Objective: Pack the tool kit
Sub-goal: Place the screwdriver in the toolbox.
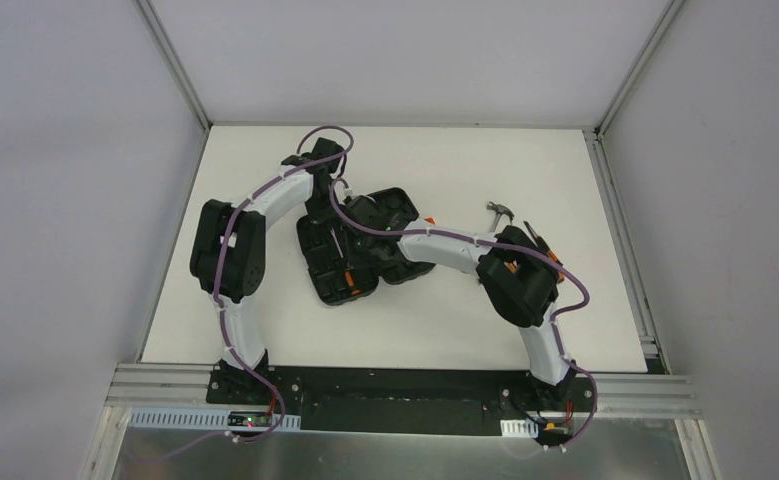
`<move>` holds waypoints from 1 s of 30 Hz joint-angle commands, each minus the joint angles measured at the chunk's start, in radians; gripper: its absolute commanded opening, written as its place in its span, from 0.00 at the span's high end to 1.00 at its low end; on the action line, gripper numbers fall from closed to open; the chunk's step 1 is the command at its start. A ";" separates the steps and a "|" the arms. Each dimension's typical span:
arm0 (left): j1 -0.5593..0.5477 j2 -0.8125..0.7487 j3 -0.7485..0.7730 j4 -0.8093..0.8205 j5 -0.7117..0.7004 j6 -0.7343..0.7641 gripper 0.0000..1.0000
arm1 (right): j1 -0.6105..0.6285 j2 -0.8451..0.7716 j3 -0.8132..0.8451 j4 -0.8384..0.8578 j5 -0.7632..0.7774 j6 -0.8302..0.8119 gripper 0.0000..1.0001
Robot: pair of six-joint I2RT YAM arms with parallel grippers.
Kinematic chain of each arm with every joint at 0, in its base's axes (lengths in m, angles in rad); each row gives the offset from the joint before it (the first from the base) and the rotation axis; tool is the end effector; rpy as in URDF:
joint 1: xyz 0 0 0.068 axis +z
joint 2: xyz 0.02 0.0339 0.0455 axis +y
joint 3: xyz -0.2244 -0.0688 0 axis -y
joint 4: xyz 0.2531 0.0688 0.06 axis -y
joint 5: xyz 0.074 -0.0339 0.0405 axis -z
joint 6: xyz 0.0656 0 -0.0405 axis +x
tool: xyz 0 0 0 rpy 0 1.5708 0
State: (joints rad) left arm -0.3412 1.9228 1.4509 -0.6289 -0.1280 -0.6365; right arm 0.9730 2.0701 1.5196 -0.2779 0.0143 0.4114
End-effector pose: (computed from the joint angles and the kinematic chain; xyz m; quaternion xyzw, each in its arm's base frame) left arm 0.3921 -0.1303 0.1385 -0.1575 0.9578 -0.0542 0.2344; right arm 0.2647 0.3871 0.1264 -0.2558 0.8961 0.2264 0.2835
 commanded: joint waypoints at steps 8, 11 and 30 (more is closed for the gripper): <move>-0.025 0.104 -0.033 -0.018 0.090 -0.026 1.00 | -0.002 0.159 0.052 -0.272 0.025 0.026 1.00; -0.030 0.127 -0.055 -0.017 0.091 -0.033 1.00 | -0.006 0.198 0.078 -0.321 0.037 0.049 1.00; -0.041 0.197 -0.134 0.002 0.098 -0.043 1.00 | -0.027 0.359 0.161 -0.474 0.025 0.093 1.00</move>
State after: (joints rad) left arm -0.3458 1.9682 1.4300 -0.5968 -0.1101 -0.6445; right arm 0.9363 2.2372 1.7905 -0.5961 -0.0669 0.5220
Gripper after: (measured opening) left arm 0.006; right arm 0.144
